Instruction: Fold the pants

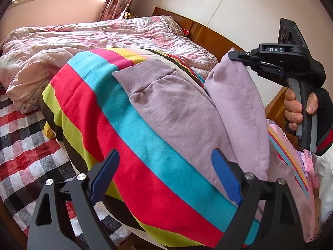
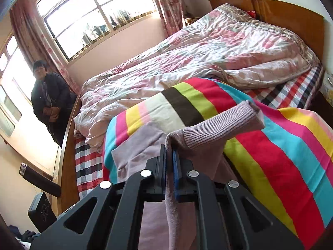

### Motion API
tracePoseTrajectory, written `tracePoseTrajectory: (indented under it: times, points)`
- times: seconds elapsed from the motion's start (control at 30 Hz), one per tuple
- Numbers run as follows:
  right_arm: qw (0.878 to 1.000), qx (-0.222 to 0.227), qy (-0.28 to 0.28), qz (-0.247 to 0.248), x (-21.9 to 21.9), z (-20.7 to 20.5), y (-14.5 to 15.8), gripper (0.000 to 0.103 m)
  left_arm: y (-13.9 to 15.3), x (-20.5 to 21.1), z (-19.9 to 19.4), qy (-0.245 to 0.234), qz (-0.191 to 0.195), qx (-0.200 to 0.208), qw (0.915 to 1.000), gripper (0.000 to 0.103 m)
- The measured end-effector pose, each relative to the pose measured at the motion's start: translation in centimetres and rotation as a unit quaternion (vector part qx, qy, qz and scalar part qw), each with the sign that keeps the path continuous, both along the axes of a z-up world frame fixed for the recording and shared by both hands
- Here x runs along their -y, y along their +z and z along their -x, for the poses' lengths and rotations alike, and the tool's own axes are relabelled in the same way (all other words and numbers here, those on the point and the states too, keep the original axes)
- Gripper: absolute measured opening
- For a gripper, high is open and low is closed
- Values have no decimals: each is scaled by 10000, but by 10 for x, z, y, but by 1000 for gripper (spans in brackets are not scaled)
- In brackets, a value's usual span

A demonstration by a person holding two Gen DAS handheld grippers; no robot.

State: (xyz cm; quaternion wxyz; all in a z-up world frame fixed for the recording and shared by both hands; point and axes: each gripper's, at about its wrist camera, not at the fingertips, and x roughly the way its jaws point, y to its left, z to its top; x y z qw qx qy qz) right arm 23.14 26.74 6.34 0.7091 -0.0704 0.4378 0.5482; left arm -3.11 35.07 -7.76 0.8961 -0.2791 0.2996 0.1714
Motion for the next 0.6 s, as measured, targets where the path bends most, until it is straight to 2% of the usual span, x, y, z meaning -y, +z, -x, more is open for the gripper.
tracePoseTrajectory:
  times: [0.03, 0.1, 0.17, 0.23, 0.3, 0.37, 0.47, 0.5, 0.57, 0.6]
  points:
    - [9994, -99, 318, 103, -18, 13, -4, 17, 0, -3, 3, 89, 14, -25, 10000, 90]
    - [9972, -138, 643, 342, -38, 36, -13, 63, -2, -9, 11, 216, 130, -42, 9997, 90]
    - [9972, -99, 707, 234, -35, 45, -12, 63, -5, -16, 17, 308, 215, -44, 9993, 90]
    - [9990, -37, 423, 121, -14, 40, -6, 62, -6, -24, 17, 305, 375, 15, 9988, 90]
    - [9997, 204, 131, 36, 27, 35, 2, 54, -4, -34, 9, 209, 717, 207, 9970, 90]
    - [9984, 559, 27, 36, 74, 45, 4, 51, 1, -44, -8, 19, 1104, 518, 9925, 89]
    - [9940, 1013, 116, 399, 134, 82, -18, 41, 9, -55, -41, -309, 1322, 793, 9876, 87]
    - [9912, 1170, 160, 598, 148, 98, -29, 37, 9, -59, -55, -344, 1297, 702, 9885, 77]
    - [9849, 1436, 302, 913, 167, 124, -50, 33, 10, -62, -80, -457, 1308, 531, 9889, 65]
    - [9826, 1534, 353, 989, 172, 134, -59, 32, 8, -64, -90, -466, 1318, 413, 9893, 64]
